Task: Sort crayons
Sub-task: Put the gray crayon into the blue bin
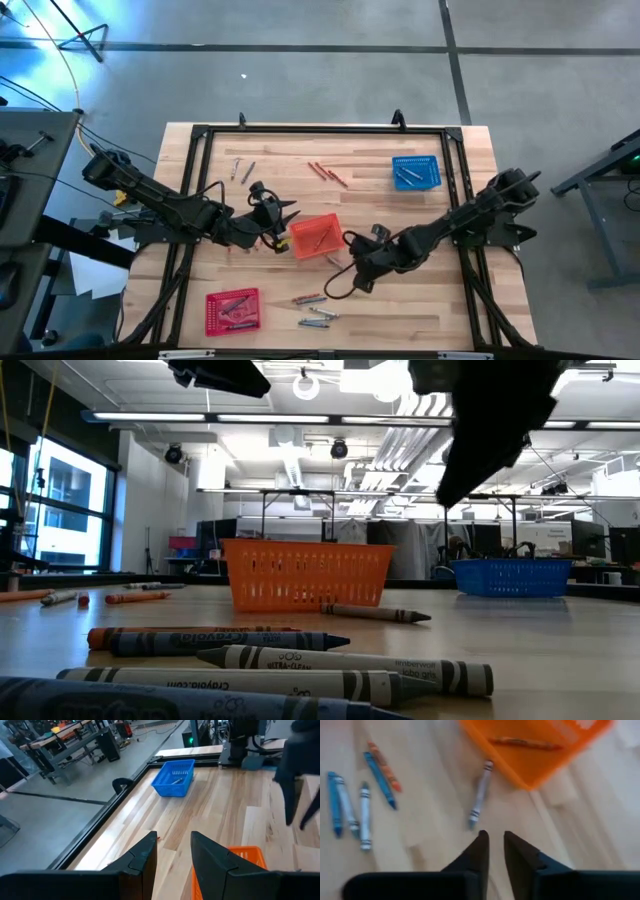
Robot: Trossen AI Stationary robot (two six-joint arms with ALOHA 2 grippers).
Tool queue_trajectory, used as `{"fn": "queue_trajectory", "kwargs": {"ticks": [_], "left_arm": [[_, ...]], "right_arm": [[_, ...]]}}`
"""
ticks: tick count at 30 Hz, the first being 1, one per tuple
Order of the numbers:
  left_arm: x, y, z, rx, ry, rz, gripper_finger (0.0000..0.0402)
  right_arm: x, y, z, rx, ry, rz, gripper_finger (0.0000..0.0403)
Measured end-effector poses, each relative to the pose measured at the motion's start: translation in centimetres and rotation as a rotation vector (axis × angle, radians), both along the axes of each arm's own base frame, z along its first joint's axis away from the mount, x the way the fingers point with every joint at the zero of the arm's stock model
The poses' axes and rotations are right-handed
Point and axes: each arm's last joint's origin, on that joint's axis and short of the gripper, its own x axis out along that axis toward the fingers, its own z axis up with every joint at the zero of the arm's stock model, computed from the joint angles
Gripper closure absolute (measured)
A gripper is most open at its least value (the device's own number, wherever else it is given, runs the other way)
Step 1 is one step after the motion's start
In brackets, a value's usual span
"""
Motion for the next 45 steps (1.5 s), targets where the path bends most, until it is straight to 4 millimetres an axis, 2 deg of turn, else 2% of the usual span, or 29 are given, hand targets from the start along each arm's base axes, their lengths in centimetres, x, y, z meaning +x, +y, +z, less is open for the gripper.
{"fn": "queue_trajectory", "kwargs": {"ticks": [6, 11, 16, 22, 29, 45], "left_arm": [[0.0, 0.0, 0.0, -0.007, 0.006, -0.014, 0.0296], [-0.1, -0.1, -0.3, -0.028, 0.031, -0.053, 0.0296], [-0.2, -0.5, -0.4, -0.047, 0.046, -0.094, 0.0296], [-0.5, -1.3, -0.4, -0.038, 0.055, -0.127, 0.0296], [-0.8, -1.8, -0.4, -0.029, 0.055, -0.141, 0.0296], [-0.8, -1.9, -0.5, 0.006, 0.078, -0.157, 0.0296]], "right_arm": [[1.6, -0.3, -1.3, 0.032, -0.032, -0.031, 0.0269], [2.7, -1.0, -3.8, 0.101, 0.027, -0.156, 0.0240], [3.9, -1.3, -5.6, 0.142, 0.015, -0.194, 0.0238], [4.7, -1.1, -6.0, 0.169, -0.037, -0.194, 0.0238], [4.9, -1.0, -6.7, 0.164, -0.020, -0.192, 0.0238], [6.4, -0.5, -8.1, 0.093, 0.050, -0.104, 0.0240]]}}
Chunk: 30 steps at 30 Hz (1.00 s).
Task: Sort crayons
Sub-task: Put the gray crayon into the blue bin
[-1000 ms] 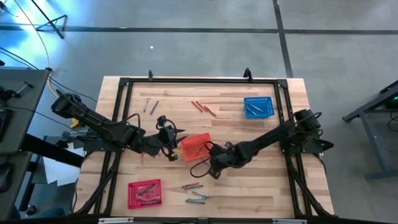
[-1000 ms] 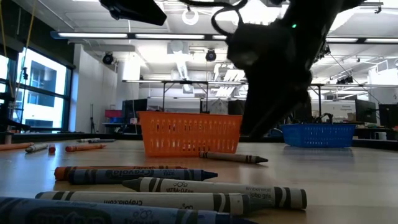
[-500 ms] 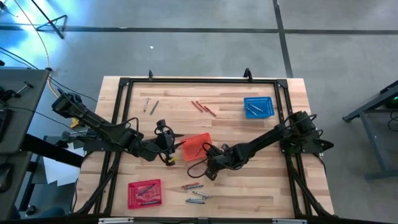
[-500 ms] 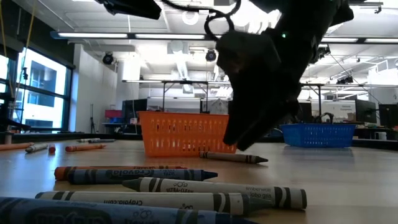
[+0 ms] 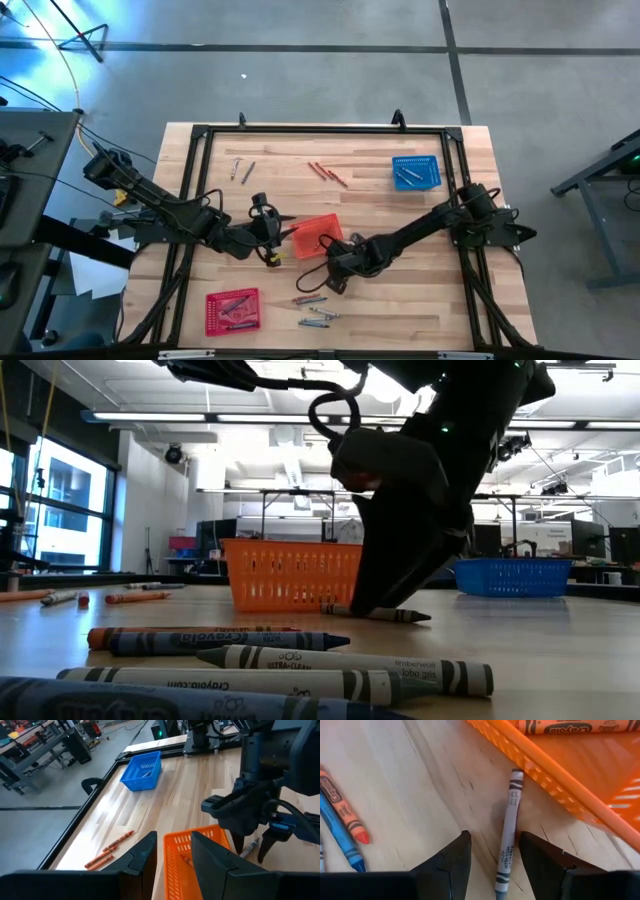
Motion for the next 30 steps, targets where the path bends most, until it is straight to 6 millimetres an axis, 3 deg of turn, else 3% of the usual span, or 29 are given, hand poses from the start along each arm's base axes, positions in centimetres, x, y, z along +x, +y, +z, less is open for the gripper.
{"fn": "queue_trajectory", "kwargs": {"ticks": [7, 18, 30], "left_arm": [[0.0, 0.0, 0.0, 0.002, 0.004, 0.000, 0.0296], [0.0, 0.0, 0.0, -0.017, -0.006, 0.008, 0.0296], [0.0, 0.0, 0.0, -0.023, -0.009, 0.011, 0.0296]], "right_arm": [[-0.3, -0.5, -0.2, -0.033, 0.044, -0.015, 0.0282], [-0.6, -0.7, -0.4, -0.034, 0.078, -0.021, 0.0389], [-1.9, 1.0, -0.6, 0.134, 0.217, 0.045, 0.0399]]}}
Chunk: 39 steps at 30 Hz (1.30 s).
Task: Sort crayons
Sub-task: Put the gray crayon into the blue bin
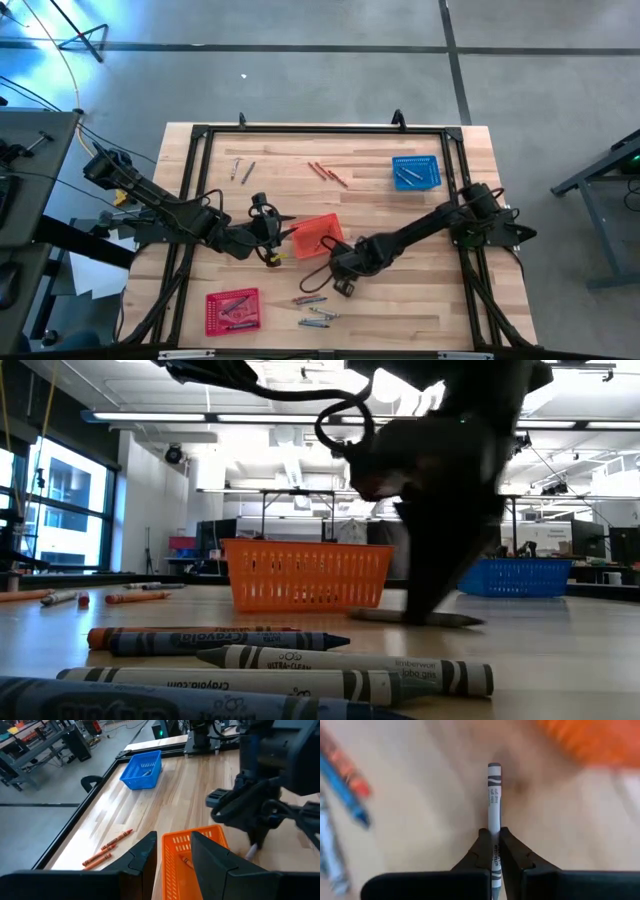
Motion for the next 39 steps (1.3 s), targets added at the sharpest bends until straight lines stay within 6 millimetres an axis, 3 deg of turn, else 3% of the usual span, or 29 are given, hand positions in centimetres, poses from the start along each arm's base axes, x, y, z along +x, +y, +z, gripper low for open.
{"fn": "queue_trajectory", "kwargs": {"ticks": [5, 12, 16, 28, 34, 39], "left_arm": [[0.0, 0.0, 0.0, -0.007, -0.003, 0.003, 0.0296], [0.0, 0.0, 0.0, -0.024, -0.010, 0.011, 0.0296], [0.0, 0.0, 0.0, -0.043, -0.018, 0.019, 0.0296], [0.0, 0.0, 0.0, -0.065, -0.025, 0.030, 0.0296], [-0.1, 0.1, -0.2, -0.065, -0.013, 0.034, 0.0296], [-0.1, 0.0, -0.2, -0.074, -0.018, 0.037, 0.0296]], "right_arm": [[-1.0, 0.9, 0.3, 0.046, 0.068, 0.006, 0.0399], [-3.0, 2.2, 2.5, 0.071, 0.097, -0.001, 0.0399], [-3.5, 3.0, 3.7, 0.033, 0.030, -0.022, 0.0399], [-4.1, 4.2, 4.4, -0.055, -0.071, -0.054, 0.0399], [-4.9, 4.6, 7.6, -0.154, -0.276, -0.092, 0.0399], [-6.3, 4.9, 11.4, -0.369, -0.517, -0.039, 0.0399]]}}
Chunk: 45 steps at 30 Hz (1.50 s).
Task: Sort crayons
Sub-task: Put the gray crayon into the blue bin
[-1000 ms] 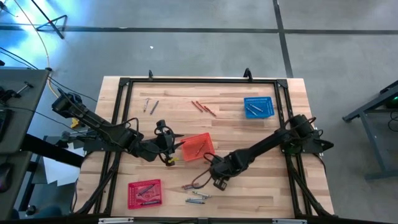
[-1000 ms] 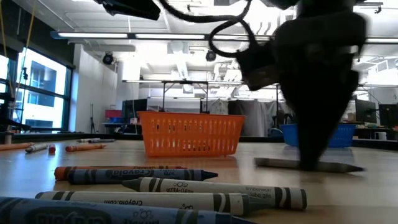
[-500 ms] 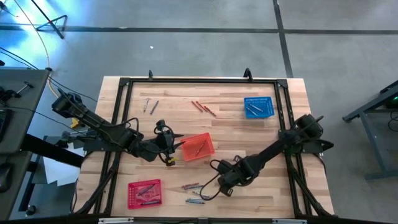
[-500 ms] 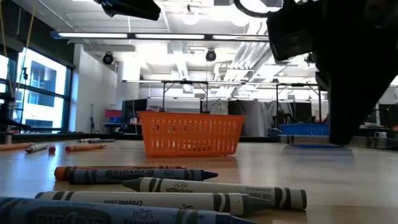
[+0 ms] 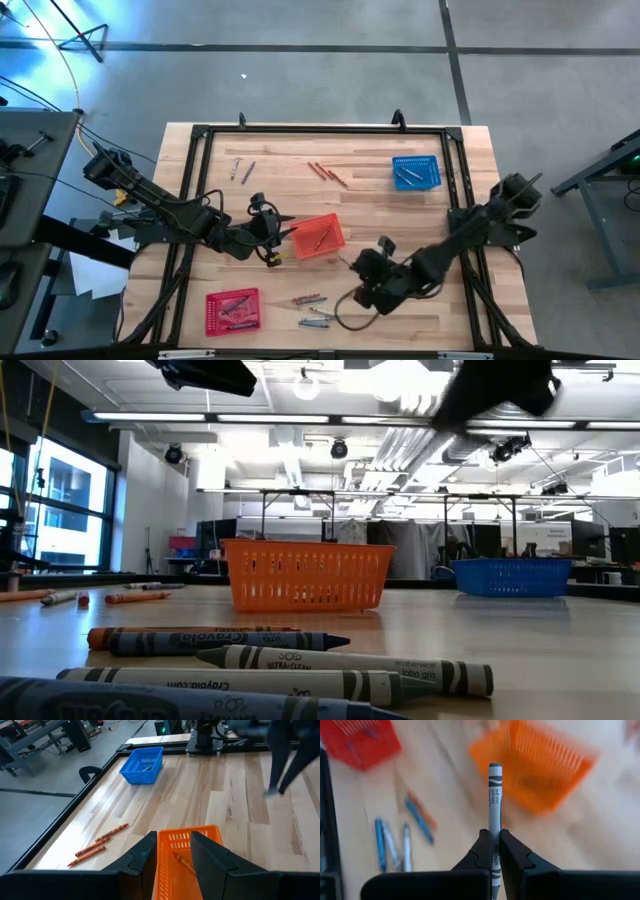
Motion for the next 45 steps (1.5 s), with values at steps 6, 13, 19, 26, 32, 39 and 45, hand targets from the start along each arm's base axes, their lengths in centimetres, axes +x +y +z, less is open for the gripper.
{"fn": "queue_trajectory", "kwargs": {"ticks": [6, 13, 19, 26, 32, 39, 45], "left_arm": [[0.0, 0.0, 0.0, -0.009, -0.007, 0.003, 0.0296], [0.0, 0.0, 0.0, -0.010, -0.008, 0.003, 0.0296], [0.0, 0.0, 0.0, -0.009, -0.006, 0.002, 0.0296], [0.0, -0.2, 0.0, -0.011, -0.010, -0.003, 0.0296], [0.0, -0.2, 0.0, -0.012, -0.012, -0.004, 0.0296], [0.0, -0.2, 0.0, -0.013, -0.012, -0.003, 0.0296], [0.0, -0.2, 0.0, -0.026, -0.017, 0.003, 0.0296]], "right_arm": [[0.1, 0.8, 1.7, -0.280, -0.074, 0.221, 0.0399], [0.7, -0.1, 1.5, -0.356, -0.054, 0.251, 0.0399], [-0.5, -2.3, -2.0, -0.317, -0.088, 0.251, 0.0399], [-4.7, -7.0, -4.1, -0.244, -0.290, 0.180, 0.0399], [-8.1, -11.0, -4.1, -0.166, -0.478, 0.052, 0.0399], [-9.6, -13.4, -3.6, -0.201, -0.534, -0.116, 0.0399], [-9.7, -14.9, -3.2, -0.242, -0.552, -0.293, 0.0399]]}}
